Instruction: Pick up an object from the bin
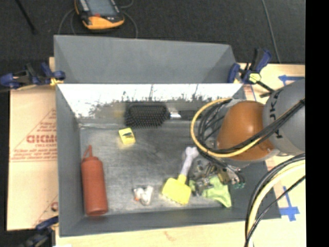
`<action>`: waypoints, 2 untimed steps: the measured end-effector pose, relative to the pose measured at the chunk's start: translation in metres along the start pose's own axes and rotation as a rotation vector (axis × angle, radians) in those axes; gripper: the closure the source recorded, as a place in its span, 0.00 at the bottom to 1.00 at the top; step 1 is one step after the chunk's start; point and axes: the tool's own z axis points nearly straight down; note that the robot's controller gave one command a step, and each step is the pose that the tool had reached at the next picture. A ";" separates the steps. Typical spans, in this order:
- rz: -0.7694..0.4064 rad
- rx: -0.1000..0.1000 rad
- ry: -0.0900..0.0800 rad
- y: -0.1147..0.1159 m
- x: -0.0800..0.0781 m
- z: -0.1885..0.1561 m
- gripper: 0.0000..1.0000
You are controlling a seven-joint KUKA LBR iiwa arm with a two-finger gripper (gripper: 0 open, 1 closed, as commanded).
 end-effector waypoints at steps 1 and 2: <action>-0.808 0.000 -0.010 -0.021 0.005 0.000 1.00; -0.807 0.000 -0.010 -0.021 0.005 0.000 1.00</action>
Offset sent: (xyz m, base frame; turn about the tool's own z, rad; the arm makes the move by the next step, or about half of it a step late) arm 0.0000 0.0000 0.0000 0.0000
